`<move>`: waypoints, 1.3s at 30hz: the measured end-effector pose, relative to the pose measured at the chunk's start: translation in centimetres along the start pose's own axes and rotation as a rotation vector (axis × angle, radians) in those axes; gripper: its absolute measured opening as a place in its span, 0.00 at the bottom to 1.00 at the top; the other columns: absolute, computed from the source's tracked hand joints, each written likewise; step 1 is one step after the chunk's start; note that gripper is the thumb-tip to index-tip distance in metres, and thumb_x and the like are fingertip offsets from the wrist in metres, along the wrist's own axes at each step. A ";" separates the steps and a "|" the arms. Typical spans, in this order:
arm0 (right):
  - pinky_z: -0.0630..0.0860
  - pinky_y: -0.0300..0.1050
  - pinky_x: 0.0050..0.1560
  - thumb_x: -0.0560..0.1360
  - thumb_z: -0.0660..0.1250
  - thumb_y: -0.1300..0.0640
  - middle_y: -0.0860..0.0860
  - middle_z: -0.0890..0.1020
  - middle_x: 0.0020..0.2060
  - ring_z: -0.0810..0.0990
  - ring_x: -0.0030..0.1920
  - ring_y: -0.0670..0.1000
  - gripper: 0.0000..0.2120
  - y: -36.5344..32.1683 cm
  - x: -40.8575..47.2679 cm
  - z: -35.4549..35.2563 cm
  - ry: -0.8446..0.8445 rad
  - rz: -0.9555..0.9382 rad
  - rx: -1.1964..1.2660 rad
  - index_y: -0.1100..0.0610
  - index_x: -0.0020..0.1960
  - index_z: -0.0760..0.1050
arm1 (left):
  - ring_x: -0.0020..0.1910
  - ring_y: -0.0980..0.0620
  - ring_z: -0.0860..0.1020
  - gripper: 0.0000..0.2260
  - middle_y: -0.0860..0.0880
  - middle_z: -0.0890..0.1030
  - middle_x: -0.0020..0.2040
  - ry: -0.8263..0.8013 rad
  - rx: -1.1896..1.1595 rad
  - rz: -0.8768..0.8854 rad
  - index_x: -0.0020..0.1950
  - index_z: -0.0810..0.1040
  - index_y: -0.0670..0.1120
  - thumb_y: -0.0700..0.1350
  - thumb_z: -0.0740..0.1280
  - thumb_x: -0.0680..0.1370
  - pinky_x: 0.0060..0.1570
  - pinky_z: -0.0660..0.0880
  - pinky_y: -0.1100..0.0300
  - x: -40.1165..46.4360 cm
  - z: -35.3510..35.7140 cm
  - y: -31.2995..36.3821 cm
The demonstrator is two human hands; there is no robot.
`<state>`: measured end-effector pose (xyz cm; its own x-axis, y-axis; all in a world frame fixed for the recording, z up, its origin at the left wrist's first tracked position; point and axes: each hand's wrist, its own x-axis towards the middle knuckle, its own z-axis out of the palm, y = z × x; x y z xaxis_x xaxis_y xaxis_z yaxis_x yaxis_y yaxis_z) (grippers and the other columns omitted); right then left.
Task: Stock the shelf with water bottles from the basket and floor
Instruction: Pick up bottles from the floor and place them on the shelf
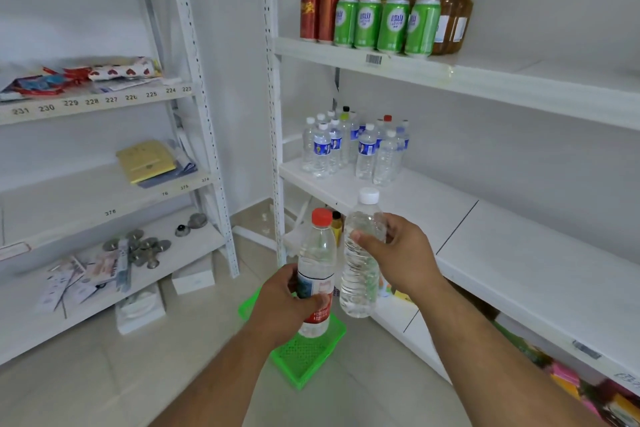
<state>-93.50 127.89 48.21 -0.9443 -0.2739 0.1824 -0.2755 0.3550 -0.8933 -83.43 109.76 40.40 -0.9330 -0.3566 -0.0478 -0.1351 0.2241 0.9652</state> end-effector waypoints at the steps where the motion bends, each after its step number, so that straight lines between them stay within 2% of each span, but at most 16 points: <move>1: 0.81 0.45 0.48 0.71 0.76 0.48 0.42 0.86 0.42 0.85 0.43 0.42 0.09 0.2 0.9 0.4 0.000 -0.001 0.002 0.48 0.50 0.83 | 0.50 0.61 0.80 0.21 0.56 0.83 0.50 -0.002 0.003 0.000 0.56 0.77 0.56 0.40 0.78 0.68 0.41 0.73 0.73 1.0 -0.2 -0.2; 6: 0.79 0.40 0.45 0.71 0.76 0.48 0.40 0.86 0.42 0.84 0.42 0.39 0.09 1.3 6.5 2.1 0.020 -0.002 0.012 0.46 0.51 0.83 | 0.51 0.60 0.80 0.22 0.56 0.83 0.51 -0.017 0.062 -0.006 0.58 0.78 0.53 0.41 0.79 0.68 0.44 0.73 0.73 7.1 -0.8 -0.6; 11: 0.77 0.37 0.46 0.71 0.75 0.45 0.38 0.85 0.44 0.82 0.44 0.36 0.11 2.3 13.5 3.1 0.050 -0.011 0.012 0.44 0.53 0.82 | 0.50 0.62 0.79 0.21 0.58 0.82 0.51 -0.016 0.090 0.013 0.55 0.76 0.56 0.40 0.78 0.69 0.41 0.74 0.74 14.7 -1.3 0.5; 13: 0.75 0.35 0.46 0.71 0.76 0.45 0.37 0.85 0.44 0.82 0.45 0.34 0.12 2.5 16.2 3.3 0.054 -0.001 0.020 0.44 0.53 0.81 | 0.51 0.60 0.80 0.20 0.57 0.83 0.51 -0.008 0.100 0.011 0.53 0.76 0.58 0.40 0.78 0.68 0.45 0.75 0.71 17.5 -1.5 0.9; 16: 0.73 0.31 0.42 0.72 0.76 0.45 0.35 0.84 0.41 0.80 0.43 0.32 0.07 2.4 19.7 3.3 0.056 0.006 0.012 0.41 0.47 0.79 | 0.52 0.59 0.80 0.21 0.57 0.83 0.51 -0.001 0.100 0.003 0.54 0.77 0.57 0.41 0.79 0.68 0.52 0.77 0.61 21.4 -1.6 1.2; 19: 0.71 0.26 0.39 0.72 0.76 0.47 0.34 0.83 0.40 0.80 0.42 0.30 0.07 2.3 22.4 3.4 0.053 0.017 0.025 0.40 0.46 0.78 | 0.52 0.59 0.79 0.21 0.57 0.82 0.52 -0.012 0.091 -0.006 0.58 0.77 0.54 0.41 0.78 0.68 0.52 0.76 0.60 24.5 -1.5 1.6; 21: 0.71 0.27 0.40 0.72 0.76 0.48 0.36 0.84 0.42 0.81 0.43 0.32 0.08 2.5 24.1 3.5 0.065 0.029 0.033 0.42 0.50 0.80 | 0.53 0.59 0.79 0.21 0.57 0.82 0.52 -0.029 0.098 0.003 0.58 0.77 0.54 0.42 0.78 0.68 0.53 0.76 0.59 26.6 -1.3 1.8; 23: 0.72 0.29 0.41 0.72 0.76 0.48 0.36 0.85 0.42 0.82 0.43 0.33 0.07 2.9 25.7 3.8 0.090 0.044 0.034 0.42 0.49 0.80 | 0.52 0.60 0.79 0.21 0.58 0.82 0.52 -0.059 0.094 0.008 0.56 0.76 0.56 0.42 0.78 0.68 0.53 0.77 0.59 28.9 -1.1 1.7; 27: 0.75 0.33 0.44 0.71 0.76 0.46 0.37 0.85 0.42 0.82 0.43 0.34 0.08 4.0 28.6 4.4 0.178 0.091 0.007 0.41 0.46 0.78 | 0.49 0.62 0.80 0.19 0.58 0.83 0.47 -0.129 0.120 0.043 0.50 0.76 0.59 0.40 0.78 0.68 0.44 0.74 0.69 33.5 -0.7 1.7; 31: 0.74 0.33 0.44 0.71 0.76 0.44 0.39 0.84 0.44 0.82 0.45 0.37 0.12 4.5 31.6 5.1 0.276 0.142 -0.047 0.44 0.52 0.79 | 0.46 0.66 0.80 0.19 0.57 0.83 0.46 -0.225 0.116 0.078 0.53 0.78 0.55 0.37 0.76 0.69 0.40 0.73 0.75 39.0 -0.4 1.4; 34: 0.75 0.36 0.47 0.71 0.74 0.41 0.38 0.84 0.46 0.81 0.48 0.39 0.15 4.9 33.8 6.0 0.354 0.190 -0.113 0.43 0.54 0.77 | 0.51 0.58 0.82 0.20 0.56 0.84 0.49 -0.305 0.093 0.093 0.53 0.78 0.56 0.39 0.77 0.67 0.48 0.77 0.64 43.7 -0.1 0.9; 36: 0.77 0.39 0.49 0.71 0.73 0.38 0.39 0.83 0.48 0.81 0.49 0.41 0.19 5.3 35.1 6.7 0.415 0.220 -0.174 0.45 0.57 0.77 | 0.50 0.57 0.82 0.20 0.56 0.84 0.49 -0.343 0.097 0.115 0.54 0.79 0.56 0.42 0.77 0.65 0.51 0.79 0.58 46.6 0.0 0.7; 39: 0.78 0.43 0.51 0.70 0.72 0.35 0.40 0.83 0.51 0.81 0.51 0.43 0.25 5.5 36.5 7.5 0.493 0.286 -0.234 0.45 0.62 0.76 | 0.49 0.56 0.82 0.21 0.56 0.83 0.50 -0.423 0.098 0.132 0.57 0.78 0.54 0.42 0.77 0.67 0.47 0.79 0.56 50.2 0.2 0.5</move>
<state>-128.18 113.14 46.86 -0.9432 0.2867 0.1676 0.0211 0.5553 -0.8314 -130.36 92.13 38.49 -0.9959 0.0781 -0.0466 -0.0178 0.3347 0.9422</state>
